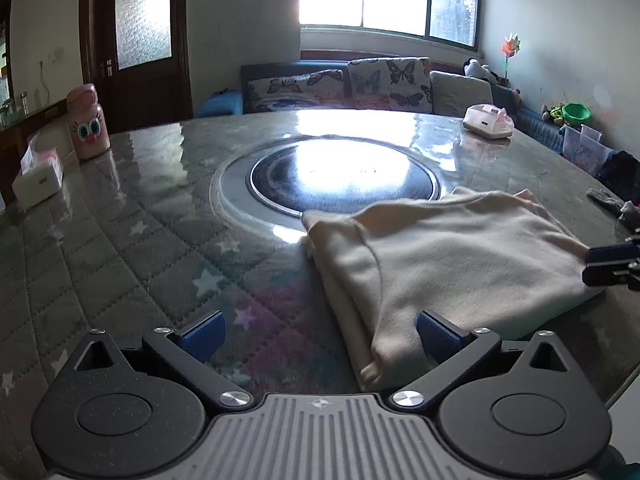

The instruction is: Fold clothes

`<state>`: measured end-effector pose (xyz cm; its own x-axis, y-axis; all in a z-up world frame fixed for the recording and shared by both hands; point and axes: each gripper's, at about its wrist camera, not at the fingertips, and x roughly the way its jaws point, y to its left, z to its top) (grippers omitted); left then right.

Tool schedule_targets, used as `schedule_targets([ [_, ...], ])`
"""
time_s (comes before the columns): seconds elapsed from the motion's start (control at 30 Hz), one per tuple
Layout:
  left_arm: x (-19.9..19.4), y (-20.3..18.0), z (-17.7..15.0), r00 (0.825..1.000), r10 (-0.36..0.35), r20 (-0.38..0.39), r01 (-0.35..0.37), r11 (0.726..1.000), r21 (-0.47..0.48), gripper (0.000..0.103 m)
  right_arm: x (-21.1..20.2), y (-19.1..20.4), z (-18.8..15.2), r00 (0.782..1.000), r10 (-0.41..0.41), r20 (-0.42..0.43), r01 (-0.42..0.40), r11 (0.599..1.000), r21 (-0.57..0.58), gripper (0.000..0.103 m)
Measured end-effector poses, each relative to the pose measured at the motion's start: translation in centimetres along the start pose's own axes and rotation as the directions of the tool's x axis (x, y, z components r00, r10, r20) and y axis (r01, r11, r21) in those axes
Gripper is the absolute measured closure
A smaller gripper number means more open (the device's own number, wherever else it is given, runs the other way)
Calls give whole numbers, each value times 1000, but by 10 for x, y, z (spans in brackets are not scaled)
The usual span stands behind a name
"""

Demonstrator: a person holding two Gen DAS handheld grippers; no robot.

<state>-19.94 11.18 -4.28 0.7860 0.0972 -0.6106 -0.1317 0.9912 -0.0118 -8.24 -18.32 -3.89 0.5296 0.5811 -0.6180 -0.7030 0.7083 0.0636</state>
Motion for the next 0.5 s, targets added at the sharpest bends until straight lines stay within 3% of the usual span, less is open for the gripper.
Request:
schedule_targets([
  [0.23,4,-4,17,1000,-3,29,3,1000,0,0,18,-8,20,1000,-8,30,8,1000,-16,70],
  [0.5,28,-1,32,1000,21,14,-21,1000,-15,0,34,-15,18,1000,-15,-8,15,1000,-12,70],
])
